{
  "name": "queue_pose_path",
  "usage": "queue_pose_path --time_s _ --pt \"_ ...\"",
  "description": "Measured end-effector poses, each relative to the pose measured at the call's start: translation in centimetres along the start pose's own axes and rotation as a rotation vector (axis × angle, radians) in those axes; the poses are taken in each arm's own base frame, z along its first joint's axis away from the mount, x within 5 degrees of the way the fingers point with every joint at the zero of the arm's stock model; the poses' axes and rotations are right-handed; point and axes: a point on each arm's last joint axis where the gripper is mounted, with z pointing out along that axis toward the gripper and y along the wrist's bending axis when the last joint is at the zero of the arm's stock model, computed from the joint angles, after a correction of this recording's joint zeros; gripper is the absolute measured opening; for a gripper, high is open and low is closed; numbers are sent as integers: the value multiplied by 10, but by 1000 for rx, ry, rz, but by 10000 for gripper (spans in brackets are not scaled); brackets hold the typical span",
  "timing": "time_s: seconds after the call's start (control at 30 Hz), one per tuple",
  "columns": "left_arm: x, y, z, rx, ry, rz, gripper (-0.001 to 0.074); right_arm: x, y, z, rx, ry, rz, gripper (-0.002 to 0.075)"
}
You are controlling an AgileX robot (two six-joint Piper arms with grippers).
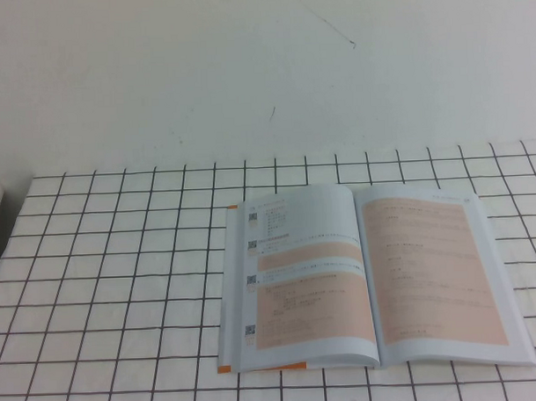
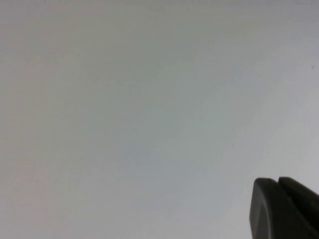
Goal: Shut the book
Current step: 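Close the open booklet and leave it lying on the table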
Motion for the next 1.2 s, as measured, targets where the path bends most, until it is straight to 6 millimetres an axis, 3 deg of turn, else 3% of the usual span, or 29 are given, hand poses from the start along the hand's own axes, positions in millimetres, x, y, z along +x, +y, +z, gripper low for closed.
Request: queue_pose_path --time_s 0.13,0.27,0.43,0.53,0.63,0.83,1.03,1.2 --pt "-19 -12 18 27 -27 34 -4 -30 8 30 4 60 50 -3" --pt "-25 -18 37 21 16 18 -4 -36 12 60 26 235 60 -3" --pt "-24 -23 56 -24 211 39 -4 -6 10 89 82 618 51 -3" --pt "-14 -17 62 -125 394 64 -4 22 6 92 116 841 45 -3" --pt "8 -3 59 -281 633 62 -4 44 2 93 131 991 17 -3" --pt "34 12 45 -434 955 66 -4 56 1 89 92 1064 -46 -3" --pt "35 12 44 -411 984 103 -4 63 5 88 33 1111 -49 -3" --pt "34 9 48 -383 940 87 -4 90 5 82 32 1228 -16 -3"
